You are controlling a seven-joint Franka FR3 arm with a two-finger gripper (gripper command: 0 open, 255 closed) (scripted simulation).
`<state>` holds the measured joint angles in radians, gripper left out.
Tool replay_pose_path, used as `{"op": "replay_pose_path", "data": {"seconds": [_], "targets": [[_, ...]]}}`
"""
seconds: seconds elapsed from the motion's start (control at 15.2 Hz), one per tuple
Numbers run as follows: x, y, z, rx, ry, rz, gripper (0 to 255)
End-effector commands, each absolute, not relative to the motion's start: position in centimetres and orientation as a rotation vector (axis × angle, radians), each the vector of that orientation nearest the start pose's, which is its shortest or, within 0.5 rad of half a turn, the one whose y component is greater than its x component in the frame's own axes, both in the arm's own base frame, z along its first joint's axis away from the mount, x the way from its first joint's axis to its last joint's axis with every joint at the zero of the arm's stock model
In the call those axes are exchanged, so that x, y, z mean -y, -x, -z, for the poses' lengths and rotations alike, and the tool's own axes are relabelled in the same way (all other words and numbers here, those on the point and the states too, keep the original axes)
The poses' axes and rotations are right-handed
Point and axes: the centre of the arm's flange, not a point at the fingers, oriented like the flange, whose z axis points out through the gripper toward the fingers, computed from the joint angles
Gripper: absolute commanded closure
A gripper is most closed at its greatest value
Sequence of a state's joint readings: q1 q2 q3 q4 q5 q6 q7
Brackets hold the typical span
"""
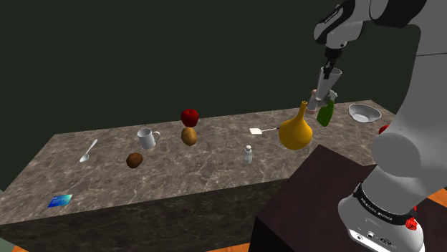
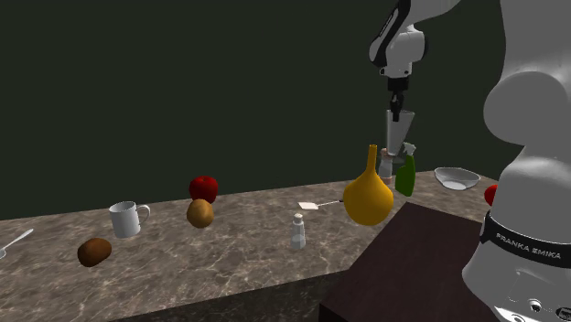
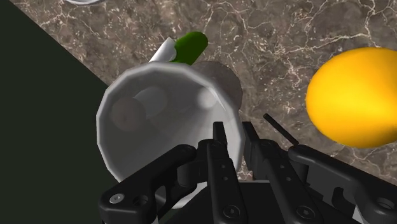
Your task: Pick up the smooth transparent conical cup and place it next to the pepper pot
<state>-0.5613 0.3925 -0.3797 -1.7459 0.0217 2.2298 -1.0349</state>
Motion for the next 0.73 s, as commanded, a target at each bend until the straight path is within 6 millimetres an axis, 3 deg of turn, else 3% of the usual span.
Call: {"op": "replay_pose_path", "data": {"seconds": [0.0,0.66], "targets": [[52.0,-40.9,-36.4,0.192,3.304,-0.059,255],[52.0,-40.9,-31.1,0.192,3.304,-0.059,255]]}}
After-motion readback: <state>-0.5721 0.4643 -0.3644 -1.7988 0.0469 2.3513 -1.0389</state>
